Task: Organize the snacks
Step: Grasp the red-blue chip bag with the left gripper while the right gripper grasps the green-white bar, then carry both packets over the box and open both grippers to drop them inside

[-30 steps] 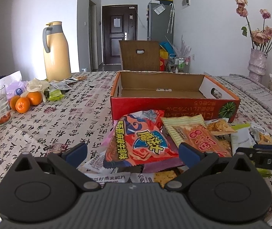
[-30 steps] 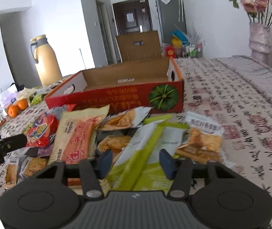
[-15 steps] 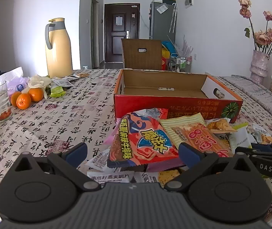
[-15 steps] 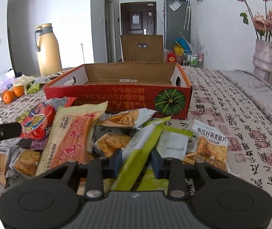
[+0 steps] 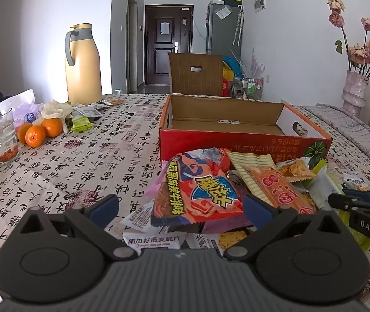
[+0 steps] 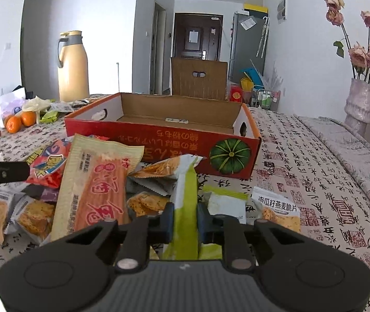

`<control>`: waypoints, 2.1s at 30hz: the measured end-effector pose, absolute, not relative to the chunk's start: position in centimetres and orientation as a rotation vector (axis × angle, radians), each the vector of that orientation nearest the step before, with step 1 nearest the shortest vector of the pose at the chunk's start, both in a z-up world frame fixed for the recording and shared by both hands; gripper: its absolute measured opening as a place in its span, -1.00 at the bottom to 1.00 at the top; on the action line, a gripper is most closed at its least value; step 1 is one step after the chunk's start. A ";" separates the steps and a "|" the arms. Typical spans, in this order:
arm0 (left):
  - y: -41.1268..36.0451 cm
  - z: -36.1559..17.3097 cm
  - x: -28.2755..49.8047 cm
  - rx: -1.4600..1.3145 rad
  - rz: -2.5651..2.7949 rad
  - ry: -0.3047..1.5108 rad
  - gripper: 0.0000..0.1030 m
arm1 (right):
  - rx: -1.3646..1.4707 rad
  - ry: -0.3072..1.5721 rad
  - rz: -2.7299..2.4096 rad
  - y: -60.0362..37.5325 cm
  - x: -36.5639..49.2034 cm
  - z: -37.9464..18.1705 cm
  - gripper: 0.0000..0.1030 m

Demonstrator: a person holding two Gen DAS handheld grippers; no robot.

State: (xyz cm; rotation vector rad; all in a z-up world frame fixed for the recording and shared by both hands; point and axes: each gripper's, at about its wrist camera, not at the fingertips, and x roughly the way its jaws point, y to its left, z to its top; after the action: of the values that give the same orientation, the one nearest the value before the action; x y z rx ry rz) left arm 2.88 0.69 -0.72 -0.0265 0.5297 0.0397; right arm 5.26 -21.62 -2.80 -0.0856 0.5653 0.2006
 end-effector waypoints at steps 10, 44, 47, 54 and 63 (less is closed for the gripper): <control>0.8 -0.7 3.2 -0.025 0.049 0.535 1.00 | -0.040 0.605 0.217 -21.9 5.7 -3.7 -0.63; -0.5 -2.0 12.5 -0.034 -0.010 0.782 0.22 | 0.111 0.524 0.175 -25.4 7.4 -2.4 -0.64; -0.4 -1.9 12.2 -0.035 -0.007 0.772 0.20 | 0.109 0.520 0.176 -25.2 7.3 -2.3 -0.64; 0.0 -0.3 11.1 -0.036 0.006 0.708 0.19 | 0.106 0.497 0.176 -25.2 6.8 -1.6 -0.64; 0.0 3.0 9.9 -0.036 0.010 0.597 0.19 | 0.106 0.445 0.193 -24.8 6.8 0.4 -0.64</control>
State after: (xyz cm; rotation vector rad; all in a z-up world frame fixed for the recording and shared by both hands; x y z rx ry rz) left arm 9.90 0.04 3.03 -0.0356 0.5970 0.0100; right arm 6.78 -24.76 0.40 0.1056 0.4448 0.1933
